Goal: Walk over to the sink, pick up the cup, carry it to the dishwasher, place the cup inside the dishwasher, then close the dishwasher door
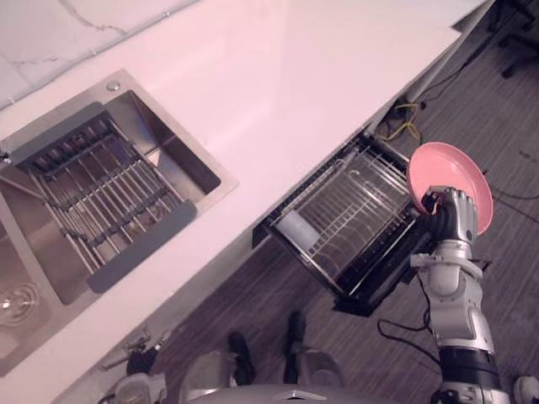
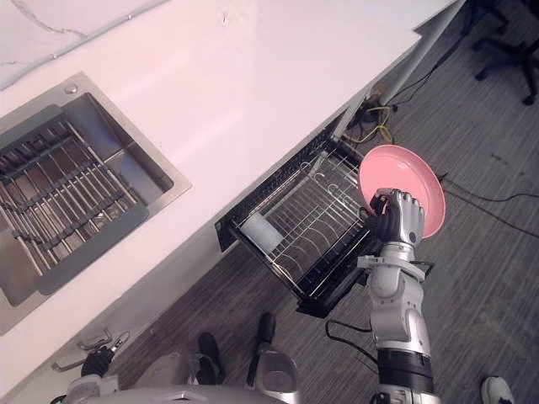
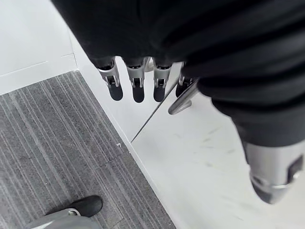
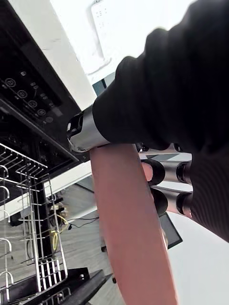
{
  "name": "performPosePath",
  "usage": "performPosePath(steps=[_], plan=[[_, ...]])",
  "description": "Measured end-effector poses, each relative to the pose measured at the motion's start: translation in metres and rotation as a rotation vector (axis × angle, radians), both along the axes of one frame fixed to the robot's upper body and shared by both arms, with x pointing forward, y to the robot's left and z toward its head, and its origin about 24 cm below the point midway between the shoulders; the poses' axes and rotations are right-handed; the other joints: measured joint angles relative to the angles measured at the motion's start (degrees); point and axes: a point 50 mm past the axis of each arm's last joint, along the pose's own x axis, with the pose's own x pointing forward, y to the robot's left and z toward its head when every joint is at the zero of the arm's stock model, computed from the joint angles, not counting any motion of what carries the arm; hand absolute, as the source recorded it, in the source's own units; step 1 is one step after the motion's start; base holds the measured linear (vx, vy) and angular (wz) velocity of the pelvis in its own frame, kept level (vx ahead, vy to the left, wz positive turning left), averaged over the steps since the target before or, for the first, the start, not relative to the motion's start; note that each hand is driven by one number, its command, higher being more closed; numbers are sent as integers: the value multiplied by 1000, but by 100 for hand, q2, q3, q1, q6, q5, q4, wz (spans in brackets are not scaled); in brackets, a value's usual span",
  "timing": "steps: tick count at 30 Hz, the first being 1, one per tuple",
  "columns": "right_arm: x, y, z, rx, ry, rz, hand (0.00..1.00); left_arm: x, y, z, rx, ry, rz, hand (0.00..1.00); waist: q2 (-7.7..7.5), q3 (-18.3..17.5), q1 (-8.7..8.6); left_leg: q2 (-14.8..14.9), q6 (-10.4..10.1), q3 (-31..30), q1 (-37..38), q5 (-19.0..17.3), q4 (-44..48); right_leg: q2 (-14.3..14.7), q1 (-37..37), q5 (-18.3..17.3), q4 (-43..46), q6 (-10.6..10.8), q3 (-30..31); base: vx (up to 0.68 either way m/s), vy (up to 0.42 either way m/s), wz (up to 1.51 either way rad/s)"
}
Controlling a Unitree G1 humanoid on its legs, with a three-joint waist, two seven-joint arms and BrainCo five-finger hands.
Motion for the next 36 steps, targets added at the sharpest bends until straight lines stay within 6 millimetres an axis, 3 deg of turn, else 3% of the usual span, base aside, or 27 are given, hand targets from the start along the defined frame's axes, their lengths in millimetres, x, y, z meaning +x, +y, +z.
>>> performPosePath(steps=[5, 12, 15, 18, 22, 23, 26, 32, 36], plan=[[17, 4, 6, -16, 4, 26, 100, 13, -8, 3, -29, -47, -16, 0, 141, 300, -17, -85, 63, -103, -101, 48, -8, -81, -101, 3, 48, 8, -21, -21, 43, 3], [50, 10, 20, -59, 33, 90, 100, 36, -26, 9, -67, -124, -91, 0, 498, 717, 14, -331, 77, -526, -385, 360, -68, -343, -429, 3, 235, 23, -90, -30, 47, 12], [62, 4, 17, -77, 88, 78, 100, 39, -37, 9, -94, -130, -124, 0, 718, 874, 25, -388, 34, -708, -406, 457, -104, -420, -460, -23, 343, 59, -199, -27, 13, 17], [72, -2, 11, -51, 137, 59, 100, 42, -43, 9, -112, -139, -144, 0, 814, 926, 52, -491, -47, -826, -555, 739, -305, -515, -693, -21, 411, 56, -236, -49, -9, 18], [75, -20, 2, -24, 205, -5, 100, 43, -53, 9, -136, -154, -170, 0, 1052, 1020, 52, -508, -119, -987, -576, 899, -444, -547, -739, -21, 499, 55, -388, -75, -34, 21], [76, -24, 1, -17, 215, -18, 0, 43, -54, 9, -141, -158, -172, 0, 1087, 1036, 57, -524, -126, -1028, -587, 956, -481, -555, -761, -19, 509, 52, -397, -88, -38, 14], [75, -31, -2, 27, 225, -43, 0, 44, -60, 9, -154, -163, -185, 0, 1144, 1049, 2, -540, -230, -1154, -606, 1139, -651, -577, -824, 7, 546, 18, -506, -108, -38, 17], [74, -36, 11, 61, 134, -69, 0, 44, -62, 9, -166, -169, -181, 0, 1186, 1047, -79, -510, -222, -1267, -603, 1187, -834, -523, -887, 76, 485, -82, -530, -112, -14, 3], [63, -34, 49, 65, -82, -61, 0, 43, -62, 9, -166, -167, -179, 0, 1182, 1044, -186, -508, -236, -1250, -568, 1184, -858, -495, -771, 213, 296, -76, -541, -53, 11, 3]])
